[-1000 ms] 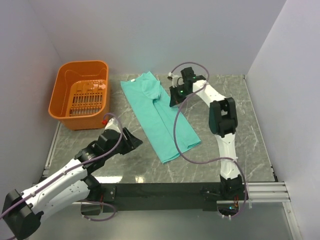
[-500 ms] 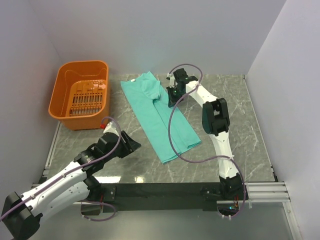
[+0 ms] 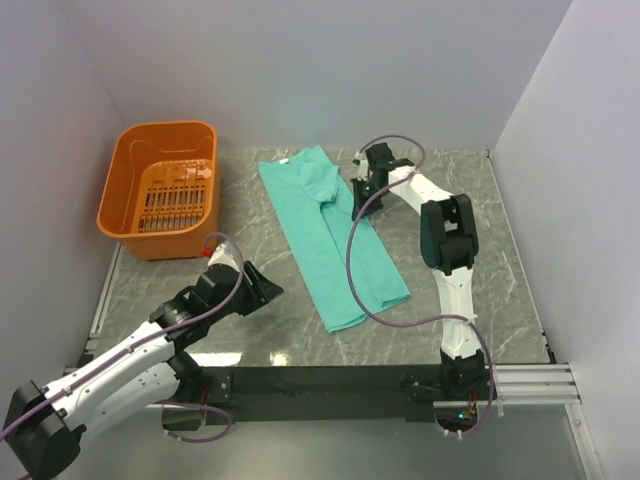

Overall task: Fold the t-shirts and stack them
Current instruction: Fold the tshirt

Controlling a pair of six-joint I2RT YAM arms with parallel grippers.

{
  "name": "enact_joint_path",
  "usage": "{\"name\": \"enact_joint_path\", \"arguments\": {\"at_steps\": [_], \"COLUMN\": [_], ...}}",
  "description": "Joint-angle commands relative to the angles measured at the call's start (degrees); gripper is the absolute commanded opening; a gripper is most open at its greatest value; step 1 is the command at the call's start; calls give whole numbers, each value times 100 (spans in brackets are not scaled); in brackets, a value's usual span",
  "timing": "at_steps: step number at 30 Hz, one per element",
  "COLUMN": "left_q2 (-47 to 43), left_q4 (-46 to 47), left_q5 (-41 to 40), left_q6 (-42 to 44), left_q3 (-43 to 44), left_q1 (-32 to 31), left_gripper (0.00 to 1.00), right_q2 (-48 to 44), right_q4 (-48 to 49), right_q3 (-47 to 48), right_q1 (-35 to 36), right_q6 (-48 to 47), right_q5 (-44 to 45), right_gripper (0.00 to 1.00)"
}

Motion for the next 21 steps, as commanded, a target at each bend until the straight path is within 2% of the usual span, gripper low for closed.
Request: {"name": "enact_joint_path", "arguments": {"at_steps": [1, 4, 12, 16, 19, 20, 21], "left_q2": [196, 503, 1171, 1461, 1760, 1840, 1927], "left_q4": [333, 456, 1000, 1124, 1133, 1081, 1028], "left_q5": [130, 288, 658, 816, 895, 921, 939], "left_q6": [233, 426, 1005, 1436, 2033, 2209, 2637], "left_q3": [258, 477, 697, 986, 1328, 1443, 1558], "left_q1": [-20, -20, -99, -222, -380, -433, -555], "left_gripper": [56, 56, 57, 60, 61, 61, 61], "right_q2": [-388, -1019, -1961, -2391, -2751, -2875, -3007], "right_q4": [-113, 98, 696, 793, 793, 802, 784], "right_q3": [-822, -1540, -3142, -3144, -2960, -2933, -2898], "right_q1": [-218, -297, -754, -869, -860, -869, -886], "right_q6": [13, 74, 452, 365, 23, -187, -311], "right_q5": [334, 369, 52, -377, -904, -1010, -1150], "right_gripper": [1, 1, 0, 2, 8, 13, 15]}}
